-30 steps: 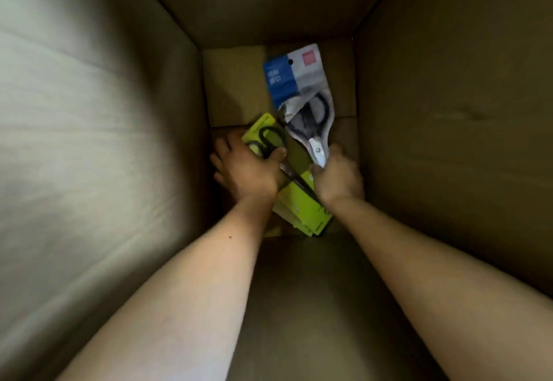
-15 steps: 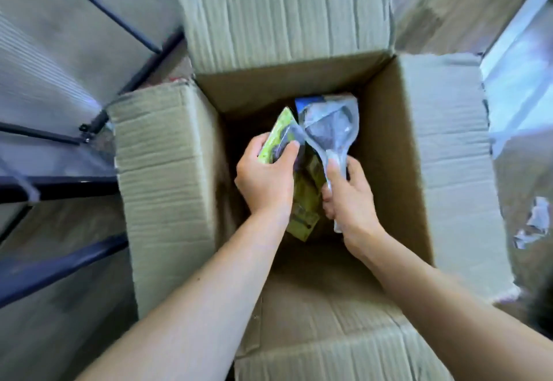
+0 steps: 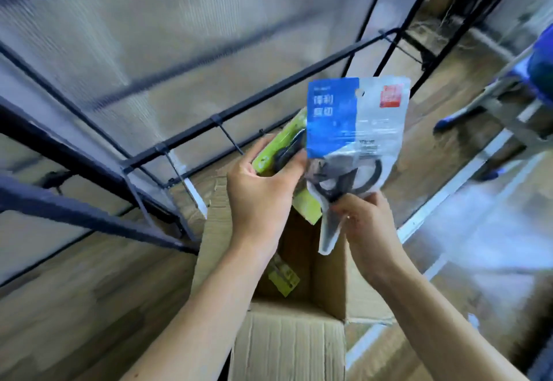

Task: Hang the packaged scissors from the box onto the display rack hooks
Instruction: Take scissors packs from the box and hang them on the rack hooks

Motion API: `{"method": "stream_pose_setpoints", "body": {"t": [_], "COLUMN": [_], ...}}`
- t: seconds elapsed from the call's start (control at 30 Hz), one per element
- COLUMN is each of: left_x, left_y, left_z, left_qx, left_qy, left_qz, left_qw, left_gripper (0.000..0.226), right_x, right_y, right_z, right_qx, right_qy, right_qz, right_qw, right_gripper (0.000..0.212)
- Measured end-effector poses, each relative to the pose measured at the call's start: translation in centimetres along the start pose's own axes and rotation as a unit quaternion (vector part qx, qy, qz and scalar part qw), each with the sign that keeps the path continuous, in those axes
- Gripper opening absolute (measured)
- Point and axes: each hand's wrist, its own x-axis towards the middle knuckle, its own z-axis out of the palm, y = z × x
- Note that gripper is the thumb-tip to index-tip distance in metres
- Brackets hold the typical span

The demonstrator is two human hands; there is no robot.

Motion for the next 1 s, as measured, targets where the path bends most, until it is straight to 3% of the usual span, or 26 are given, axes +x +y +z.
{"method": "stream_pose_setpoints", "body": {"t": [0.1, 0.23, 0.37, 0.57, 0.7, 0.8, 0.93, 1.0], "left_x": [-2.6, -6.5, -10.4, -14.4, -15.2, -15.9, -16.7, -16.8], "left_y": [7.3, 16.6, 24.1, 32.6, 36.6, 39.3, 42.5, 44.0], "left_z": [-1.5, -5.3, -10.6, -18.3, -24.7, -30.3, -36.6, -39.3], "left_qx": [-0.022, -0.053, -0.108, -0.19, -0.16, -0.136, -0.126, -0.141], "left_qy": [0.017, 0.065, 0.138, 0.21, 0.262, 0.307, 0.346, 0.355], "left_qz": [0.045, 0.115, 0.153, 0.203, 0.218, 0.242, 0.29, 0.304], "left_qw": [0.999, 0.99, 0.973, 0.937, 0.926, 0.91, 0.883, 0.873], "left_gripper": [0.023, 0.021, 0.02, 0.04, 0.02, 0.013, 0.021, 0.017], "right_x": [-3.3, -9.0, -14.2, -21.3, -24.9, -27.6, -31.5, -33.3], "right_y": [-5.8, -13.3, -18.5, -22.7, -24.7, -25.3, -25.3, -25.5], "right_z": [2.1, 7.5, 13.3, 22.5, 29.0, 34.7, 41.6, 44.1], "right_qx": [0.063, 0.122, 0.089, 0.074, 0.007, -0.014, 0.011, 0.024], "right_qy": [-0.091, -0.134, -0.22, -0.321, -0.369, -0.411, -0.423, -0.434], "right_qz": [-0.046, -0.11, -0.152, -0.164, -0.209, -0.243, -0.329, -0.35], "right_qw": [0.993, 0.977, 0.96, 0.93, 0.906, 0.879, 0.844, 0.83], "right_gripper": [0.028, 0.022, 0.022, 0.021, 0.015, 0.024, 0.061, 0.062]}}
